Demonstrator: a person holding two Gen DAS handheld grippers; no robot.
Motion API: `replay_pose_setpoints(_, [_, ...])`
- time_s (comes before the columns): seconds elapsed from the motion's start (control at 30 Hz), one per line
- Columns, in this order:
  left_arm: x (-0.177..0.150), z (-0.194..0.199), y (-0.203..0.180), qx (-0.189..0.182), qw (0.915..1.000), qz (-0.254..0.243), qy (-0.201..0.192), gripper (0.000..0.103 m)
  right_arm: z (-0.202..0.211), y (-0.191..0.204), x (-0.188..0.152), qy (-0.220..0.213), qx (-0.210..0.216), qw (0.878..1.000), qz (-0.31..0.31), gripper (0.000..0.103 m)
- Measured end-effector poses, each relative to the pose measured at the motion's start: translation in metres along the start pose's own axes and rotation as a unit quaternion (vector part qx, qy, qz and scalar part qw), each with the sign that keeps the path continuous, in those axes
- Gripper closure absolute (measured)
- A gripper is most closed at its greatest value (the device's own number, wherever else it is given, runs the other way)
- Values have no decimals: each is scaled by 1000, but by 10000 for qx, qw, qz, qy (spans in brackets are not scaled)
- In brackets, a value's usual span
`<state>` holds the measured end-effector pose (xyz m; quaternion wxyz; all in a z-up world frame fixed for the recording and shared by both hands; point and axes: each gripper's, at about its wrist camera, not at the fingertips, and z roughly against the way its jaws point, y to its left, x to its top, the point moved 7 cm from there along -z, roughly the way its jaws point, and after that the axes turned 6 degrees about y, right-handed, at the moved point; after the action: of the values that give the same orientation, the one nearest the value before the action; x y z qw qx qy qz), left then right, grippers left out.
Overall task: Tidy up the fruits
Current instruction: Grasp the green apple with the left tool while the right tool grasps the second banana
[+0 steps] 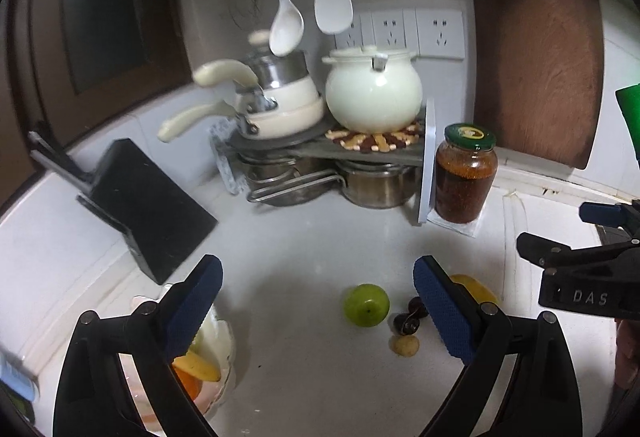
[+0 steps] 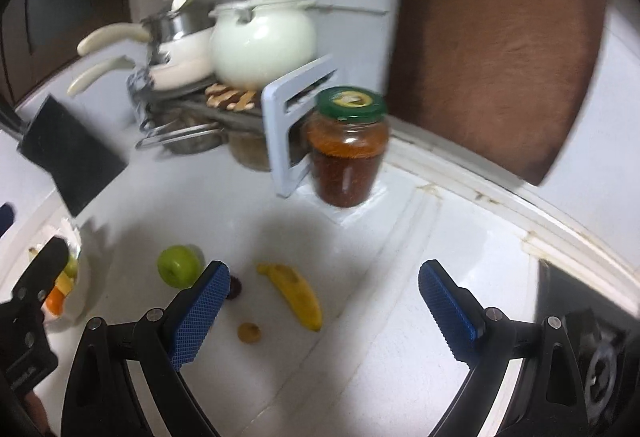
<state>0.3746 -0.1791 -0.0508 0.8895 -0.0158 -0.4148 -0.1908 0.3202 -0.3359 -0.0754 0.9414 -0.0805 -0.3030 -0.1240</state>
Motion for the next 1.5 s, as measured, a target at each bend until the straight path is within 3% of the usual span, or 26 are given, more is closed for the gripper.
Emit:
replay_pose_setpoints(0.3, [16, -57, -13, -478, 9918, -293, 1148, 9, -38, 13, 24, 937, 113, 9942, 506, 14])
replay_pose_setpoints(0.47, [6, -92, -22, -771, 9777, -242, 1938, 15, -65, 17, 18, 1572, 346, 9859, 456, 23])
replay_pose_setpoints(0.63, [-4, -122, -31, -855, 9662, -253, 2418, 21, -95, 22, 3, 2188, 553, 9733, 419, 33])
replay_pose_setpoints(0.83, [-20, -151, -35, -829, 9557, -259, 2814, 31, -121, 20, -7, 2382, 325, 9695, 477, 36])
replay_pose_setpoints(1.03, [-32, -166, -42, -968, 9464, -131, 3078, 33, -139, 18, -11, 2532, 353, 9659, 410, 43])
replay_pose_setpoints(1.5, [-48, -183, -52, -1116, 9359, 43, 3340, 44, -164, 20, -21, 2716, 405, 9610, 328, 55])
